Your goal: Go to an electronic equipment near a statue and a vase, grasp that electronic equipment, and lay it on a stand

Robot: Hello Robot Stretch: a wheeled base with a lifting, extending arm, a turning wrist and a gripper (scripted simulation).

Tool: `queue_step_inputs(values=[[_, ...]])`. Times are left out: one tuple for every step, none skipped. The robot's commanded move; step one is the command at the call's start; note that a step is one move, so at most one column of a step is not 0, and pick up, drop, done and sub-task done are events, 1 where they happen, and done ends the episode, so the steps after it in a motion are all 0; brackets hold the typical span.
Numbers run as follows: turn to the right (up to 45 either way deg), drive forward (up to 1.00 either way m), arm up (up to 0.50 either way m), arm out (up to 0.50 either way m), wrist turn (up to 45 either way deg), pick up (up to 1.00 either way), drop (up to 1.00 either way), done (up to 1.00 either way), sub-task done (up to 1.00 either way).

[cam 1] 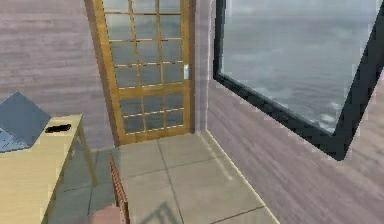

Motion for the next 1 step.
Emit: queue_step_inputs(values=[[0.0,0.55,0.00,0.00,0.0,0.00,0.00,0.00,0.00]])
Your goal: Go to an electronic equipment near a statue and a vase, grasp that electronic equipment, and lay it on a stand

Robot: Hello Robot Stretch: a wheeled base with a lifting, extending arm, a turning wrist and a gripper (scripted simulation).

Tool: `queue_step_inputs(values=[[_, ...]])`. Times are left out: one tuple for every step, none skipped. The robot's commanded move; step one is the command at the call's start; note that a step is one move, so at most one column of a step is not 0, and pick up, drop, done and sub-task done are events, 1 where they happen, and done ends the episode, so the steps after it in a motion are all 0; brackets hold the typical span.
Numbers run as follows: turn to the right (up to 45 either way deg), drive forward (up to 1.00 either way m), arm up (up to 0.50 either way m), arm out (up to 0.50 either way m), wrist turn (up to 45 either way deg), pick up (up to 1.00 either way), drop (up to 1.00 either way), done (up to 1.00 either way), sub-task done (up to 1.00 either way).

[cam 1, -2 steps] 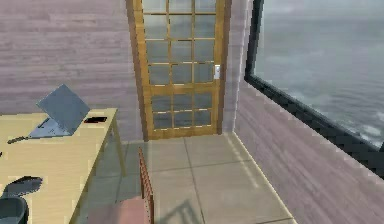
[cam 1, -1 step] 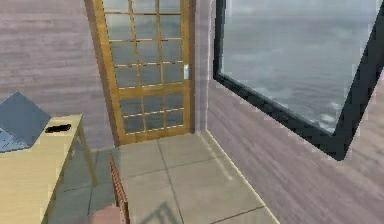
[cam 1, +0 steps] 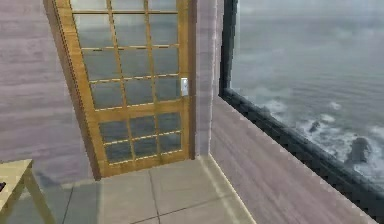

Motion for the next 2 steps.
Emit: queue_step_inputs(values=[[-12.0,0.00,0.00,0.00,0.0,0.00,0.00,0.00,0.00],[0.0,0.15,0.00,0.00,0.0,0.00,0.00,0.00,0.00]])
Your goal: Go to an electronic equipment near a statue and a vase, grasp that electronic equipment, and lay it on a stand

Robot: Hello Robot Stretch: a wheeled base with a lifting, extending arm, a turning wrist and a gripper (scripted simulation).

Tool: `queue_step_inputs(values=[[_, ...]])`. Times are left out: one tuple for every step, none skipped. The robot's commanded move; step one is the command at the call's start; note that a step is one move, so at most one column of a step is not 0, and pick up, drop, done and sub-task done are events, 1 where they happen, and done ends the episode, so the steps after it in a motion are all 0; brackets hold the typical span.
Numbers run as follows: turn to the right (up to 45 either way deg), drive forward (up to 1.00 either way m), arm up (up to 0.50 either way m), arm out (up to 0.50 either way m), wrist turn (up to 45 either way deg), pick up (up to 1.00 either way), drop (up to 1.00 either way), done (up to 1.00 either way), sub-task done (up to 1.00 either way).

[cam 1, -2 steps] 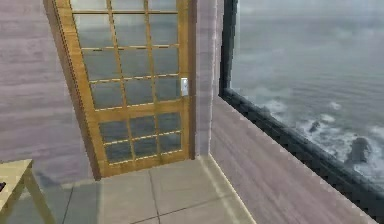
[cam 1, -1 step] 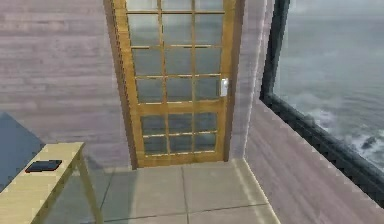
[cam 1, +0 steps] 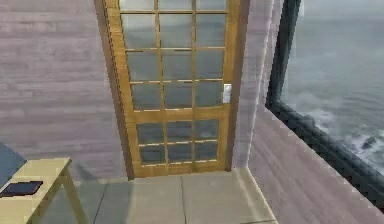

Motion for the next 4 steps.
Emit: queue_step_inputs(values=[[-45.0,0.00,0.00,0.00,0.0,0.00,0.00,0.00,0.00],[-45.0,0.00,0.00,0.00,0.0,0.00,0.00,0.00,0.00],[-45.0,0.00,0.00,0.00,0.0,0.00,0.00,0.00,0.00],[-39.0,0.00,0.00,0.00,0.0,0.00,0.00,0.00,0.00]])
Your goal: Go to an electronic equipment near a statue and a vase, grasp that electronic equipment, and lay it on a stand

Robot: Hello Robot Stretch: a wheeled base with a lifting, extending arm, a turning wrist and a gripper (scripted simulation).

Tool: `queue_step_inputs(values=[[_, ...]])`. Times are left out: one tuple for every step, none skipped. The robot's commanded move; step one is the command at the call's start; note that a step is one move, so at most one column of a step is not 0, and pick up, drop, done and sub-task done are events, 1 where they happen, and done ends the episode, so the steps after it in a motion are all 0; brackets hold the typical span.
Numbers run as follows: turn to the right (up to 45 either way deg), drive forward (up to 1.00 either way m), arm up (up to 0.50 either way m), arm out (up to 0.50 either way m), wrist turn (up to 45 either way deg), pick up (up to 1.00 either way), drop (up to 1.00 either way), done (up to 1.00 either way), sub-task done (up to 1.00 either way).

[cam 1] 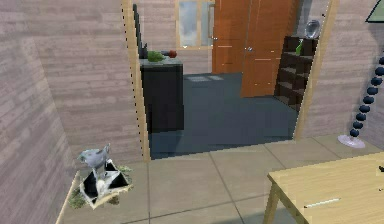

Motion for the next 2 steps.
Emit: queue_step_inputs(values=[[0.0,0.00,0.50,0.00,0.0,0.00,0.00,0.00,0.00],[0.0,0.00,0.34,0.00,0.0,0.00,0.00,0.00,0.00]])
